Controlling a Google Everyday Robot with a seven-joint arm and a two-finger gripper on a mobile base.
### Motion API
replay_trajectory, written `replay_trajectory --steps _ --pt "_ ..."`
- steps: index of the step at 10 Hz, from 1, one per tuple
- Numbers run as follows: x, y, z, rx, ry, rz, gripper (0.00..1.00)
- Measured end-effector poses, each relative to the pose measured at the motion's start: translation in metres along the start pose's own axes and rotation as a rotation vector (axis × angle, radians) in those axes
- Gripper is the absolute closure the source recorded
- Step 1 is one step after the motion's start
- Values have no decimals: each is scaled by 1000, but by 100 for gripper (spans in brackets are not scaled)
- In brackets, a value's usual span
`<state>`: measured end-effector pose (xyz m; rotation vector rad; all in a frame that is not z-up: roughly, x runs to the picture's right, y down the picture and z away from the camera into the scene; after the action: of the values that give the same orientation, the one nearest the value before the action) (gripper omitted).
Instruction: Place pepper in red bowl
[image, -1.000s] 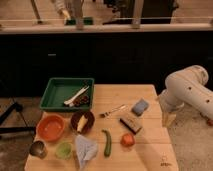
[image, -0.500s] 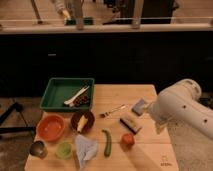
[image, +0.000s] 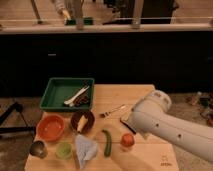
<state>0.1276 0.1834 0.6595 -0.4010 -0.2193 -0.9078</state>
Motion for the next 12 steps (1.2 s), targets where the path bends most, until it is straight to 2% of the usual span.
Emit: replay_trajectory --steps 2,3,5,12 --pt "-12 -8 20 -33 3 -66 20" --pt "-14 -13 24 -37 3 -79 20" --pt "-19 -18 31 -55 3 -98 20" --pt "-47 -35 47 -83 -18 -165 20"
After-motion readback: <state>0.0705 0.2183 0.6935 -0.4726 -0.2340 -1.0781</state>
